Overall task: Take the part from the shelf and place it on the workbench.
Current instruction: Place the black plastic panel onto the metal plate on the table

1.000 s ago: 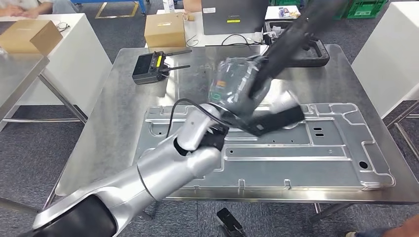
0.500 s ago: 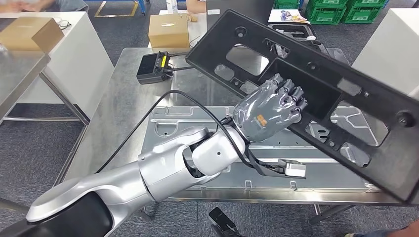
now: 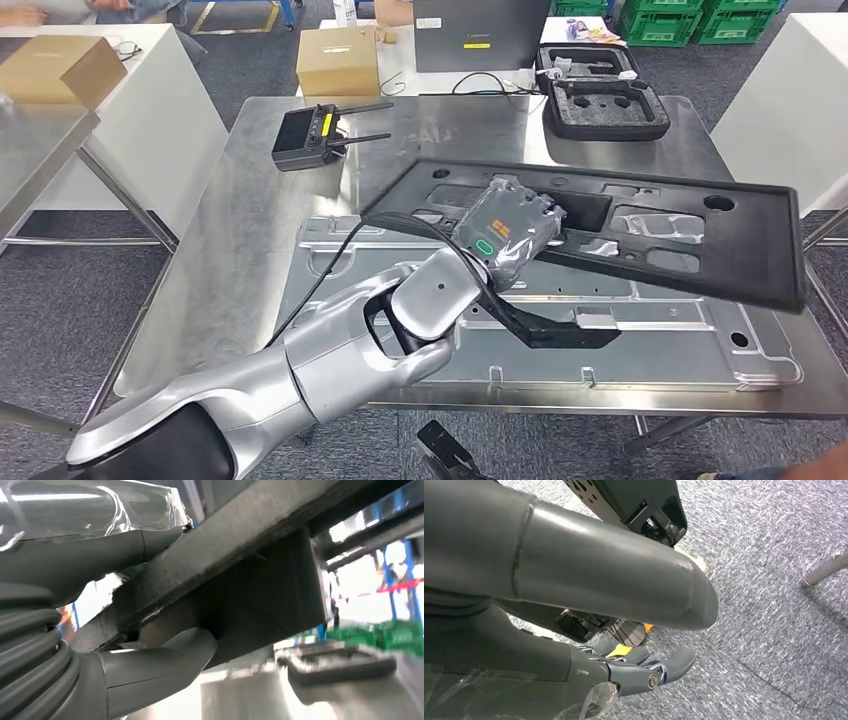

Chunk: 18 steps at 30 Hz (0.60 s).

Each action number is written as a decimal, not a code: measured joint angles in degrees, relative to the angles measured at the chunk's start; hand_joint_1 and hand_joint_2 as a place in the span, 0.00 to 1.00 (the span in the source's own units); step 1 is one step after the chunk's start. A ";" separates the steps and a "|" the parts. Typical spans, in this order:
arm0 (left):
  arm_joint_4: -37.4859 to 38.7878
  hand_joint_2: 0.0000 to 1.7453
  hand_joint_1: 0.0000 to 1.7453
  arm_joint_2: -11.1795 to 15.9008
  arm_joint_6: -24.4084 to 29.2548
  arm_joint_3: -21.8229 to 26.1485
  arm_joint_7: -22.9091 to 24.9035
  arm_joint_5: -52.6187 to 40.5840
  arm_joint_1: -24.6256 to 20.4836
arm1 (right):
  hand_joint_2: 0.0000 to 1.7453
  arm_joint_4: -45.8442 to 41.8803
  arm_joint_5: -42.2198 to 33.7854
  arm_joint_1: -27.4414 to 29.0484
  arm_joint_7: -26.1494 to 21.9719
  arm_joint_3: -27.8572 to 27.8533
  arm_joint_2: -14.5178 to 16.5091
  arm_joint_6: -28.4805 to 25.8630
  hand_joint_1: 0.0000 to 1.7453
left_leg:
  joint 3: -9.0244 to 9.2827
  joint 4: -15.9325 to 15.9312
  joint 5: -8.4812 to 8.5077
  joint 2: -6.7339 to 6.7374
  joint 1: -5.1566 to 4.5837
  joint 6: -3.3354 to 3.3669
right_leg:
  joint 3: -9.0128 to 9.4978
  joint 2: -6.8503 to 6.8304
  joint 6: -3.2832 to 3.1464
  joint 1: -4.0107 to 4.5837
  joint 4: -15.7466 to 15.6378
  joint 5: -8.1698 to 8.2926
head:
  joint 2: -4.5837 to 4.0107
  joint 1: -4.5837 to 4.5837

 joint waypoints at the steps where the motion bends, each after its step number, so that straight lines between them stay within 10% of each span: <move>1: 0.00 1.00 1.00 -0.02 -0.45 -0.04 0.60 1.09 -0.08 | 0.00 0.01 -0.05 -0.03 0.02 0.00 0.02 -0.09 0.00 | 0.00 -0.01 0.00 0.00 0.01 0.00 | -0.01 0.00 0.00 0.01 0.00 0.00 | 0.00 -0.01; 18: 3.32 1.00 1.00 0.84 -1.46 -4.54 -0.39 16.13 6.48 | 0.00 0.02 -2.19 0.34 0.37 -0.03 -0.62 -3.55 0.00 | -0.02 -0.05 -0.03 0.04 0.05 0.00 | 0.00 0.06 0.00 0.05 0.00 -0.02 | -0.01 0.00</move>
